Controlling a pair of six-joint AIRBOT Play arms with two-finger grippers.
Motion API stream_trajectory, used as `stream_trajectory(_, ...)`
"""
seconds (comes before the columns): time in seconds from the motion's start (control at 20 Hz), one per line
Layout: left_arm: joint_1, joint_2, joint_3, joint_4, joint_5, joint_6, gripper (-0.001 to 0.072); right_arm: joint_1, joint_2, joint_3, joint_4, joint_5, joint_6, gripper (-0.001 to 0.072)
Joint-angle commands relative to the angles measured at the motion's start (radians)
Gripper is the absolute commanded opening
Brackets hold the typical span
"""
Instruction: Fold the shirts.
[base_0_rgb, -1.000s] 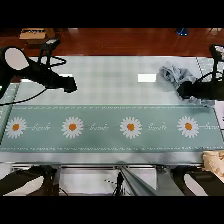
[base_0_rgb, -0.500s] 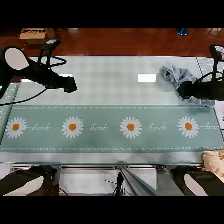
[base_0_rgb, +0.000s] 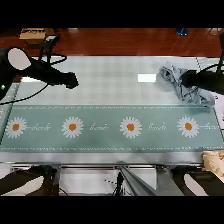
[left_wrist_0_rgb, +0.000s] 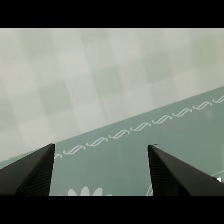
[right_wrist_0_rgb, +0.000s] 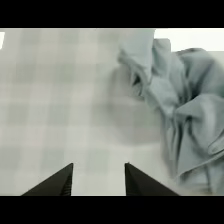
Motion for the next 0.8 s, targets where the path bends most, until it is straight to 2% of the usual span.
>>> stream_trajectory(0.0,0.000,-0.007,0.000,-0.006,0.051,0.031,0.0718,-0.017,-0.023,0.001,-0.383,-0.200,0.248,0.0414)
stream_trajectory(0.1,0.004,-0.007,0.000,-0.005,0.079,0.064,0.0718,-0.099,-0.080,0.001,-0.490,-0.216,0.379,0.0414)
stream_trajectory(0.2,0.007,-0.005,0.000,-0.005,0.075,0.063,0.0718,-0.212,-0.161,0.001,-0.463,-0.213,0.435,0.0415)
stream_trajectory(0.4,0.005,-0.003,0.016,-0.029,-0.080,0.063,0.0718,-0.339,-0.323,0.001,-0.385,-0.225,0.439,0.0425)
stream_trajectory(0.55,0.005,-0.003,0.015,-0.051,-0.145,0.063,0.0718,-0.360,-0.430,0.001,-0.385,-0.258,0.439,0.0604)
stream_trajectory(0.75,0.005,-0.003,0.015,-0.120,-0.151,0.063,0.0718,-0.360,-0.542,0.001,-0.307,-0.391,0.439,0.0603)
